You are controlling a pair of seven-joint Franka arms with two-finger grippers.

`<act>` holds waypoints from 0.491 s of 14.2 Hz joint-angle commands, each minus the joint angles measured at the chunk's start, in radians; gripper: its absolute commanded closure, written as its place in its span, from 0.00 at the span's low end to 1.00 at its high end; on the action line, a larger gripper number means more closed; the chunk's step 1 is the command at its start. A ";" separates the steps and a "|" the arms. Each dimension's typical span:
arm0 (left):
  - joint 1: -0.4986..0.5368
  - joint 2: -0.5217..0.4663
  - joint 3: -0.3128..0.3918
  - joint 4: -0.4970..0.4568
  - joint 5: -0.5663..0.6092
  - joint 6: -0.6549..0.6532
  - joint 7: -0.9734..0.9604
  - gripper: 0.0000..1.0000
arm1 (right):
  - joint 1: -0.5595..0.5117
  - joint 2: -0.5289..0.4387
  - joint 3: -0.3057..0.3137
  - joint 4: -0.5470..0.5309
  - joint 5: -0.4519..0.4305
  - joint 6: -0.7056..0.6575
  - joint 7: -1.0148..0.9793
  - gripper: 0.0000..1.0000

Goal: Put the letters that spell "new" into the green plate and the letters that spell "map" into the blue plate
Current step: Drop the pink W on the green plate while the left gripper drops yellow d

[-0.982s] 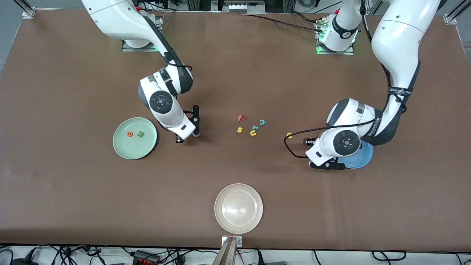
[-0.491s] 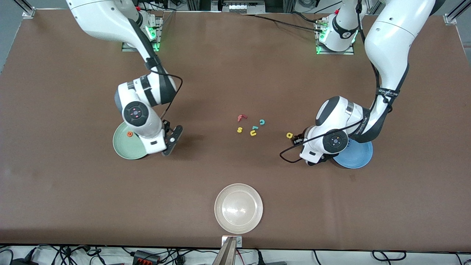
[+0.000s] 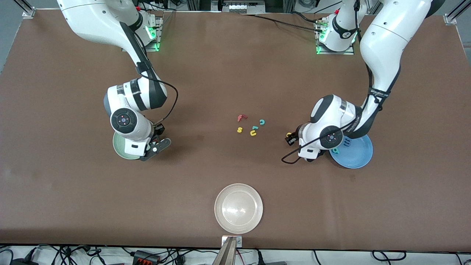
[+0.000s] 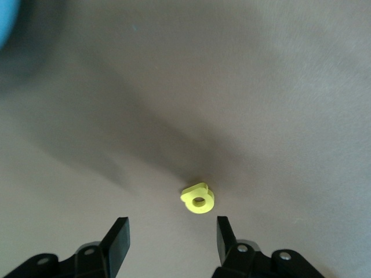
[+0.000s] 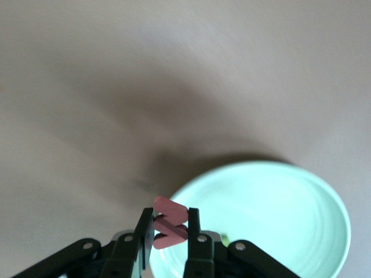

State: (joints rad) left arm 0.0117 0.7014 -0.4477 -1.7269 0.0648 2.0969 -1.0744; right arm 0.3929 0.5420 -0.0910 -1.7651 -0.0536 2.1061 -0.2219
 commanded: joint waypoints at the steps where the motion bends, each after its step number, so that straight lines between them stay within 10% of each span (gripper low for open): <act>1: 0.019 -0.051 -0.016 -0.163 -0.020 0.173 -0.015 0.37 | -0.031 -0.017 -0.001 0.012 0.003 -0.101 0.126 1.00; 7: 0.028 -0.057 -0.012 -0.175 -0.017 0.254 -0.013 0.55 | -0.085 -0.022 0.001 -0.031 0.006 -0.110 0.191 1.00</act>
State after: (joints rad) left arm 0.0203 0.6739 -0.4538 -1.8632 0.0635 2.3084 -1.0854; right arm 0.3212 0.5299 -0.1024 -1.7727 -0.0535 1.9989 -0.0635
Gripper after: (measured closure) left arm 0.502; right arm 0.731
